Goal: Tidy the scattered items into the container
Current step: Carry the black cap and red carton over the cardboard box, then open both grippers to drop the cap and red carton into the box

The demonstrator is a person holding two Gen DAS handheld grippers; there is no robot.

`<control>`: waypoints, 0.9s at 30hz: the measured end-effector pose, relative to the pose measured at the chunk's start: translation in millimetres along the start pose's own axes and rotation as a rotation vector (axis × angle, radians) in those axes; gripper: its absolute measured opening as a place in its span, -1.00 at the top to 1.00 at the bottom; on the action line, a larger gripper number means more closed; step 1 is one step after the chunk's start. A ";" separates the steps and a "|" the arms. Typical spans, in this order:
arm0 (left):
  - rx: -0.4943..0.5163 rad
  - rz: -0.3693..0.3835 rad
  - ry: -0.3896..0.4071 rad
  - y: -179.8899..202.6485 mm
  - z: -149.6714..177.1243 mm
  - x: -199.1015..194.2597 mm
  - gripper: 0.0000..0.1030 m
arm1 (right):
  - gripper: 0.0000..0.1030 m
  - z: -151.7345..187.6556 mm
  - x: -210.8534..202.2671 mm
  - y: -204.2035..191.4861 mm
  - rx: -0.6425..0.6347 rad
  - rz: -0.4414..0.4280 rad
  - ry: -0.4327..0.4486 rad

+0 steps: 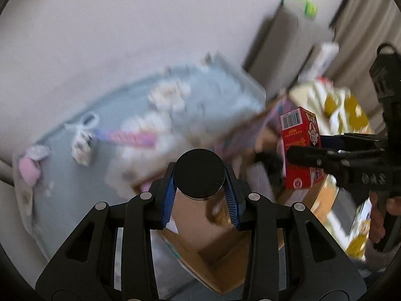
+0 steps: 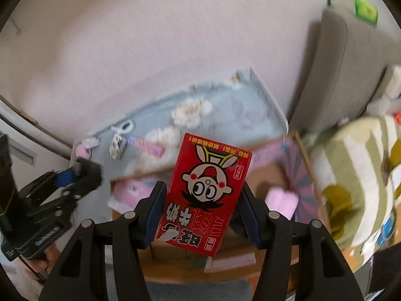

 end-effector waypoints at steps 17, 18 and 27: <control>0.055 -0.129 -0.141 38.1 26.7 34.8 0.25 | -0.04 32.0 66.2 -10.7 -0.073 0.007 -0.102; 0.056 -0.152 -0.137 39.2 26.9 32.5 -0.19 | -0.04 31.8 65.8 -9.0 -0.067 0.014 -0.104; 0.001 -0.188 0.020 24.4 24.9 -18.3 -0.98 | -0.23 31.3 40.2 21.3 -0.024 0.032 -0.054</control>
Point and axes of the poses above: each gripper's, at about its wrist camera, not at the fingertips, and x roughly the way its jaws point, y to its right, z to its underside, the point moved 3 cm from there along x, roughly the way its jaws point, and after that the axes turned 14 degrees about -y, right-handed, at the moved point
